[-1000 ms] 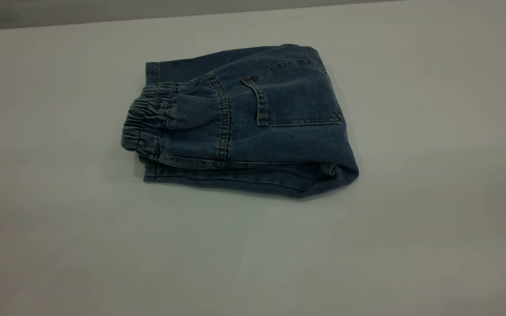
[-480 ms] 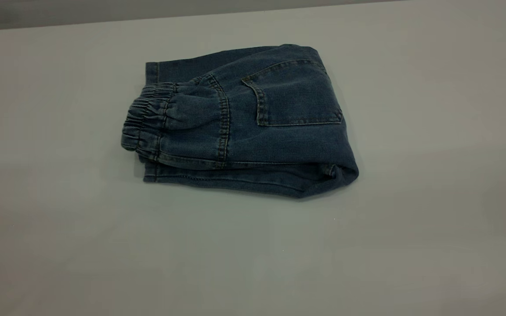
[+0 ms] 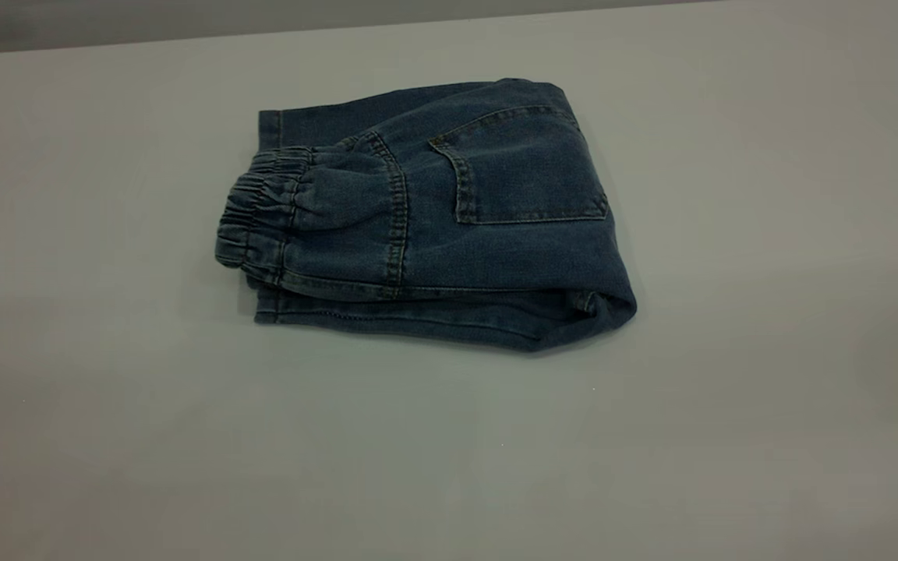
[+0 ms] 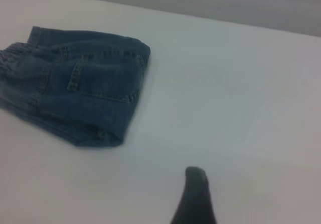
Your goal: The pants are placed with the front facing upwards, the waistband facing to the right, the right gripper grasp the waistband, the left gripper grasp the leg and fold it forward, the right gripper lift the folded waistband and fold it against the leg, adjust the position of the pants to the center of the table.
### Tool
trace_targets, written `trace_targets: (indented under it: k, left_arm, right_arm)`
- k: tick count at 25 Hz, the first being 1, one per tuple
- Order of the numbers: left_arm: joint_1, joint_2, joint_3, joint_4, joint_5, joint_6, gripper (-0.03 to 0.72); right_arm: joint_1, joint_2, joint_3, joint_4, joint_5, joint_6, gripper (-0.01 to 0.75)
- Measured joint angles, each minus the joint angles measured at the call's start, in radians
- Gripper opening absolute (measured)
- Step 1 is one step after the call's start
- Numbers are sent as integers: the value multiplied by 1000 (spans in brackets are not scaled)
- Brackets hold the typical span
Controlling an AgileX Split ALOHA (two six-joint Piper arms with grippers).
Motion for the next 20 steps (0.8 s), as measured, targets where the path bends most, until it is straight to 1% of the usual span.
trace_targets:
  k: [14, 16, 20]
  left_arm:
    - [0, 1, 0, 0, 0, 0, 526]
    - [0, 1, 0, 0, -1, 0, 526]
    - [0, 1, 0, 0, -1, 0, 526]
  right_arm:
    - [0, 0, 0, -4, 0, 4, 491]
    - [0, 0, 0, -26, -1, 30, 491]
    - [0, 0, 1, -129, -3, 154, 491]
